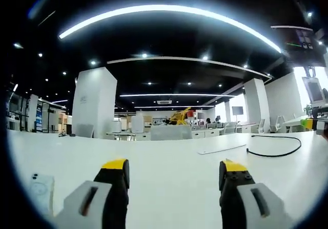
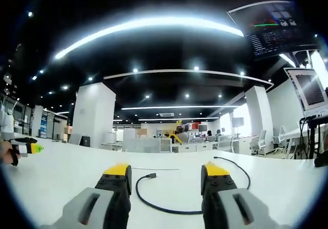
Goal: Locate the USB plug end of the data cable currently connected to the USB port on the desk. Grip the plug, withdraw it from the port, and place it onto the desktop.
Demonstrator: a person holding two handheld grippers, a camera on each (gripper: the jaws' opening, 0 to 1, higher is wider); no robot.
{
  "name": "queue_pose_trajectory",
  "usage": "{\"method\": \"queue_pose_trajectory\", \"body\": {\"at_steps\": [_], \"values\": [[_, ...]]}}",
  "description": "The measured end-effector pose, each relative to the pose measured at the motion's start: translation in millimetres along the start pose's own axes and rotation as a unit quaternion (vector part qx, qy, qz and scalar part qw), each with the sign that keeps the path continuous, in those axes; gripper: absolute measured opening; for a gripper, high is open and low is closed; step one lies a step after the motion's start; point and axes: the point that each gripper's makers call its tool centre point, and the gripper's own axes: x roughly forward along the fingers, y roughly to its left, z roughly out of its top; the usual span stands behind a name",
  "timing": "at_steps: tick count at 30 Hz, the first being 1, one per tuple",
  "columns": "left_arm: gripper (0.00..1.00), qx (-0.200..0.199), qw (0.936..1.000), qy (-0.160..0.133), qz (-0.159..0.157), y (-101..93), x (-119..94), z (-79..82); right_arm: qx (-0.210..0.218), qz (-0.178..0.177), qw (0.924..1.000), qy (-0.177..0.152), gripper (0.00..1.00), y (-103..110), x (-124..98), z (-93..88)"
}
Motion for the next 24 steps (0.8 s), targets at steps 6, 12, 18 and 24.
{"method": "queue_pose_trajectory", "body": {"at_steps": [6, 12, 18, 24], "values": [[0.71, -0.003, 1.0000, 0.002, 0.001, 1.0, -1.0, -1.4, -0.002, 0.001, 1.0000, 0.001, 0.55, 0.7, -0.1, -0.4], [0.71, -0.002, 1.0000, 0.002, -0.001, -0.2, -1.4, -2.0, -0.002, 0.001, 1.0000, 0.001, 0.55, 0.6, -0.6, -0.9], [0.71, -0.003, 1.0000, 0.002, 0.001, 1.2, -0.7, -2.1, -0.003, 0.003, 1.0000, 0.001, 0.55, 1.0, 0.2, -1.3], [0.71, -0.005, 1.0000, 0.002, 0.001, 2.6, 0.6, -1.7, -0.004, 0.004, 1.0000, 0.001, 0.55, 1.9, 1.3, -1.3]]}}
